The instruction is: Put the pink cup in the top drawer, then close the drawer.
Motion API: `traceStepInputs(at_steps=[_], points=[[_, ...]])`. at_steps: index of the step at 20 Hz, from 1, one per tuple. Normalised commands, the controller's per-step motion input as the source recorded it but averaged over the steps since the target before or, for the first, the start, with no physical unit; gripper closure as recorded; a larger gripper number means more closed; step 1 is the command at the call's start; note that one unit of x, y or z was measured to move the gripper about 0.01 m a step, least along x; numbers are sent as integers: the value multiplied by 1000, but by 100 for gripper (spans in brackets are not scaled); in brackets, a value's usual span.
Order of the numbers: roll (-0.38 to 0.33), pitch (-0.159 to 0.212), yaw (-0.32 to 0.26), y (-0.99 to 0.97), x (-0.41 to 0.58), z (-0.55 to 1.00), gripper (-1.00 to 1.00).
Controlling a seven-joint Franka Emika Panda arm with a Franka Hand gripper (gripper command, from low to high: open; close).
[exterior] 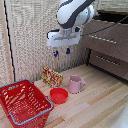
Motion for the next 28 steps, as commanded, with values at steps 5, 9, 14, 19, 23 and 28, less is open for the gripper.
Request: traceStepInputs(at_steps=[5,9,14,19,23,28], points=[[0,0,-36,-500,-405,-289,-100],[0,0,-32,-529,-429,-295,-100],[0,0,-12,-518,-354,-295,-100],[0,0,-1,-509,-295,-311,-100],[-13,-10,0,-439,-181,-350,-100],[-20,-78,8,-299,-11,-374,-100]])
